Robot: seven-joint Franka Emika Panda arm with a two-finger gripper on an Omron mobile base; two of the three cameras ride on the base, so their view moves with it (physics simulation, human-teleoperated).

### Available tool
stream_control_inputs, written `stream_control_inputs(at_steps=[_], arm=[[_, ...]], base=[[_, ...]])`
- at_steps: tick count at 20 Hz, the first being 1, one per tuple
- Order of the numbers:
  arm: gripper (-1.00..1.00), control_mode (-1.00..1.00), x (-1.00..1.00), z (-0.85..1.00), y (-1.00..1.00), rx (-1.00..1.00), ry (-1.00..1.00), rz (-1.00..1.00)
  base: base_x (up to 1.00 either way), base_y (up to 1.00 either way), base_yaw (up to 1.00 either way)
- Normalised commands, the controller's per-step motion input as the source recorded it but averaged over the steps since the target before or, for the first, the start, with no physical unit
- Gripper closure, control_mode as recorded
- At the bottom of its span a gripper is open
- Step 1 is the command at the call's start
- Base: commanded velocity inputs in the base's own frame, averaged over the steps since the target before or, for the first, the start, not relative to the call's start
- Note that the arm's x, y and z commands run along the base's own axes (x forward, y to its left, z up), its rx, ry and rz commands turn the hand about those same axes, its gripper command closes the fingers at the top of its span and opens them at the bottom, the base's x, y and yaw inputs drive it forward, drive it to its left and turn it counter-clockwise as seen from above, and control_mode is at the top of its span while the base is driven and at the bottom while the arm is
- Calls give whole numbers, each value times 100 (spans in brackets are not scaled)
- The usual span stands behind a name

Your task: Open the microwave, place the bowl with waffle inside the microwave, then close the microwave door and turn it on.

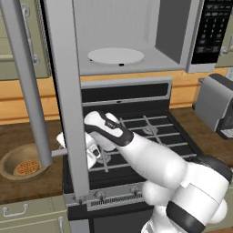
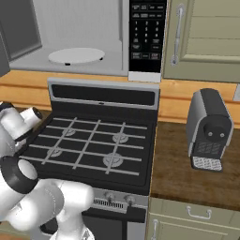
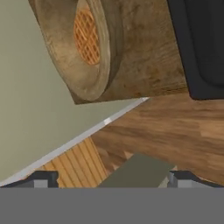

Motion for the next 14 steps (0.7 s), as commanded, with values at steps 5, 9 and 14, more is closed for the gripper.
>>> stream_control_inputs(at_steps=[5,9,14], arm=[[-100,-100,35,-33,44,-8,0,0],[-100,-100,21,-35,50,-5,0,0],[-100,-100,28,-42,38,-5,0,0]], base=[[0,0,0],[0,0,0],[0,0,0]])
